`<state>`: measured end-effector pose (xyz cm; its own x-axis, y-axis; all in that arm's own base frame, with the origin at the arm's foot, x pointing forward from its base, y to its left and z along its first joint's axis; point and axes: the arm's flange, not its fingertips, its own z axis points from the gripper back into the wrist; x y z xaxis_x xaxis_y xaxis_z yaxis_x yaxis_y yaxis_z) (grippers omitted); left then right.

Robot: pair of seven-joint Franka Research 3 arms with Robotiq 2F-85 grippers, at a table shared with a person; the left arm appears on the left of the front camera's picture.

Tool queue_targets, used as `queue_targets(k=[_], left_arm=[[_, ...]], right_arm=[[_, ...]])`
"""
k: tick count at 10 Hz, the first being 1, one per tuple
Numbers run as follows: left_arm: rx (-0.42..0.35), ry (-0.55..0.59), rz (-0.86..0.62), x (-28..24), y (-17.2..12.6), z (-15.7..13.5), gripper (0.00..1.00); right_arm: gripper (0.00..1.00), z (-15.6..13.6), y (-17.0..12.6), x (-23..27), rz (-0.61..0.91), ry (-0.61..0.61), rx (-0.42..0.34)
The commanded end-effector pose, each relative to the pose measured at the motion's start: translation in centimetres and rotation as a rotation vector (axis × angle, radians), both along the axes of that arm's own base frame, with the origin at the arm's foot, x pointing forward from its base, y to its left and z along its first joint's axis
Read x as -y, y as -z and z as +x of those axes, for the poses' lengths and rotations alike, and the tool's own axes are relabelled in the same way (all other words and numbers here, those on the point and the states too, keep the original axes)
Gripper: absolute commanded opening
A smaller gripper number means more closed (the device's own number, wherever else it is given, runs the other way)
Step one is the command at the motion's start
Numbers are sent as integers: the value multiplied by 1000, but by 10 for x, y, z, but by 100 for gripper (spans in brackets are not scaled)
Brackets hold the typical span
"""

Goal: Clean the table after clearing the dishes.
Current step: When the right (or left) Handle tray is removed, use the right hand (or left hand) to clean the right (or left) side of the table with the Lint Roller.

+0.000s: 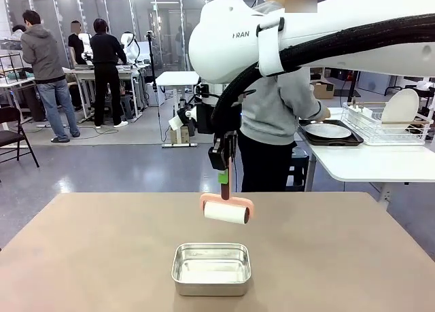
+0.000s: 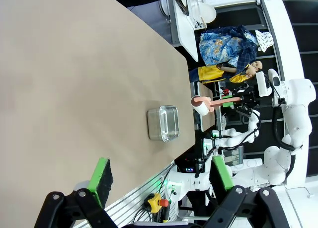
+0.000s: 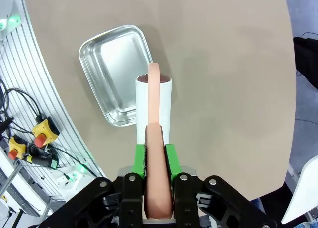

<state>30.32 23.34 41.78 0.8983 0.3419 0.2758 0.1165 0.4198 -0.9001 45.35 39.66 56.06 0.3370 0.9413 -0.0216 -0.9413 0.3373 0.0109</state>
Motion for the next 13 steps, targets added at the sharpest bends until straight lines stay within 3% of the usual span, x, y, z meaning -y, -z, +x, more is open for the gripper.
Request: queue_targets(k=[1, 2, 3, 6, 10, 13], left_arm=[[-8, -10, -11, -1, -3, 1, 100], [-8, -10, -11, -1, -3, 1, 100], [-8, -10, -11, -1, -3, 1, 100], [-8, -10, -11, -1, -3, 1, 100], [-8, -10, -11, -1, -3, 1, 100], [-8, -10, -11, -1, -3, 1, 100]], right_arm=[[1, -1, -3, -3, -8, -17, 2], [1, -1, -3, -3, -8, -17, 2], [21, 1, 0, -1, 2, -1, -1], [21, 26, 20, 97, 266, 386, -189], [21, 72, 86, 215, 617, 833, -468], [21, 87, 141, 265, 810, 1020, -404]])
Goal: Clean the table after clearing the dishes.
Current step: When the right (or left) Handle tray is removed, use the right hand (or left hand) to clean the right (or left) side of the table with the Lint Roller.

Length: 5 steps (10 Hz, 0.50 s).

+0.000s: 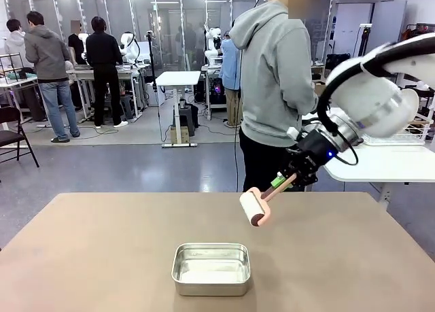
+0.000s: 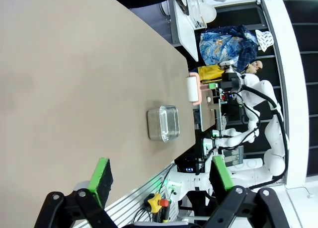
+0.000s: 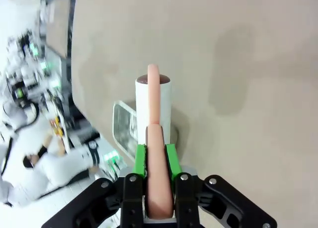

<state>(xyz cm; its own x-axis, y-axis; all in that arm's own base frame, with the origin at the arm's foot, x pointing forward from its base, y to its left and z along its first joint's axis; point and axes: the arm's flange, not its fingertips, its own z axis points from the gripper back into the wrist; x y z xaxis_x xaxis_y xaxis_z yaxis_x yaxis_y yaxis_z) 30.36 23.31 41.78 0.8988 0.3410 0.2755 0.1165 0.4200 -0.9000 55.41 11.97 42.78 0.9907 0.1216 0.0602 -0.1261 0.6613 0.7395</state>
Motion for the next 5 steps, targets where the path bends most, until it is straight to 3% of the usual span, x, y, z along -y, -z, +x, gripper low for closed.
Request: queue_targets(k=[1, 3, 5], left_arm=[[-7, -11, -11, -1, -3, 0, 100], [-7, -11, -11, -1, -3, 0, 100], [-7, -11, -11, -1, -3, 0, 100]], right_arm=[[21, -10, 21, -2, 69, 78, 72], [21, -4, 44, 4, 117, 91, 52], [21, 0, 28, 11, 53, 107, 30]])
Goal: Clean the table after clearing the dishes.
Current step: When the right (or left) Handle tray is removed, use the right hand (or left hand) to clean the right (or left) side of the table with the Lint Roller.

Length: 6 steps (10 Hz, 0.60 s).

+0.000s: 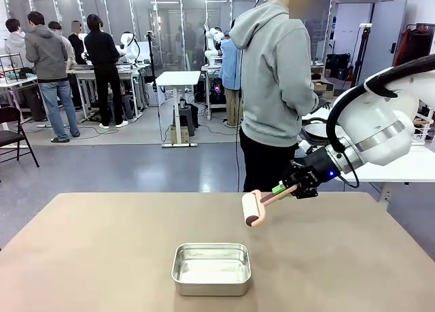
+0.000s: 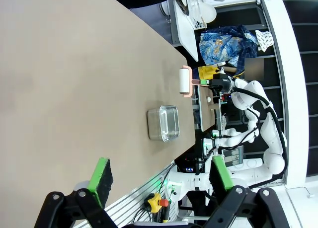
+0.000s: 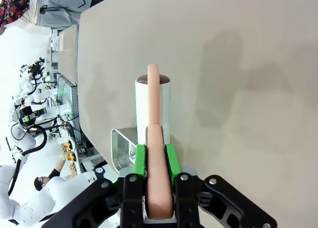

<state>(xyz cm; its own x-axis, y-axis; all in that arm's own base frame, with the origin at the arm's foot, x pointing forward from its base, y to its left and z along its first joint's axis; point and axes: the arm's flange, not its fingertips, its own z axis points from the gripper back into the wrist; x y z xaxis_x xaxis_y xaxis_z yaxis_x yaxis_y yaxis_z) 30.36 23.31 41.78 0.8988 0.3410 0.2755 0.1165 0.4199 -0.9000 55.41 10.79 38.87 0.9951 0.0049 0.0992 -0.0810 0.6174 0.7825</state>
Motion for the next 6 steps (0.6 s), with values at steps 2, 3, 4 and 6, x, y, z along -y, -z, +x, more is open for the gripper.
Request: queue_targets(k=[2, 3, 4, 6], left_arm=[[-7, -11, -11, -1, -3, 0, 100], [-7, -11, -11, -1, -3, 0, 100], [-7, -11, -11, -1, -3, 0, 100], [-7, -11, -11, -1, -3, 0, 100]], right_arm=[[21, 0, -11, 0, -19, -4, -6], [21, 1, -3, 0, -3, -3, 6], [21, 12, 14, 2, 66, 45, -37], [21, 19, 48, 9, 99, 138, -57]])
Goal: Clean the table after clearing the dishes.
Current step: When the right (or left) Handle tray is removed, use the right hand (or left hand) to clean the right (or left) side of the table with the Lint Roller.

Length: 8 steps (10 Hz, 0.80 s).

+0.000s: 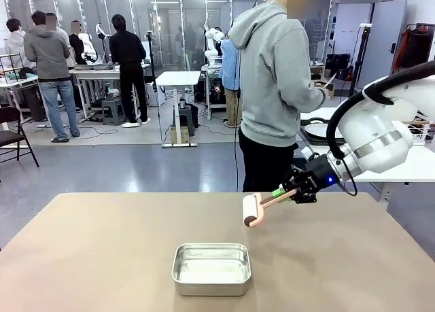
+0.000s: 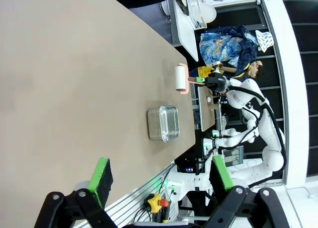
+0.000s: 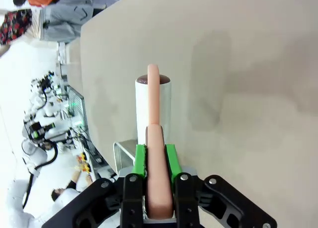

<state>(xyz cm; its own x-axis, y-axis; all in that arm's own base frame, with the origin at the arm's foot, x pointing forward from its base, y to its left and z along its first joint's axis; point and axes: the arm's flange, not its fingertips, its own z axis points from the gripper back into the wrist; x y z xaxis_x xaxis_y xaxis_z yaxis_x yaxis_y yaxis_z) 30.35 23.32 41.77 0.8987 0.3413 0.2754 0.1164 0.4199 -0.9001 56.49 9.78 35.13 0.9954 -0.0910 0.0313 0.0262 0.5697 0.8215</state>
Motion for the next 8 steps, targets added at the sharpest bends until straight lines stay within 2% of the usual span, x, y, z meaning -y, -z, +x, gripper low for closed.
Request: queue_targets(k=[1, 4, 6, 8], left_arm=[[-7, -11, -11, -1, -3, 0, 100], [-7, -11, -11, -1, -3, 0, 100], [-7, -11, -11, -1, -3, 0, 100], [-7, -11, -11, -1, -3, 0, 100]], right_arm=[[21, 9, 22, 1, 27, 55, -1], [21, 16, 47, 1, -10, 37, -42], [21, 27, 66, 17, -47, -19, -91], [21, 38, 76, 44, -101, -13, -110]])
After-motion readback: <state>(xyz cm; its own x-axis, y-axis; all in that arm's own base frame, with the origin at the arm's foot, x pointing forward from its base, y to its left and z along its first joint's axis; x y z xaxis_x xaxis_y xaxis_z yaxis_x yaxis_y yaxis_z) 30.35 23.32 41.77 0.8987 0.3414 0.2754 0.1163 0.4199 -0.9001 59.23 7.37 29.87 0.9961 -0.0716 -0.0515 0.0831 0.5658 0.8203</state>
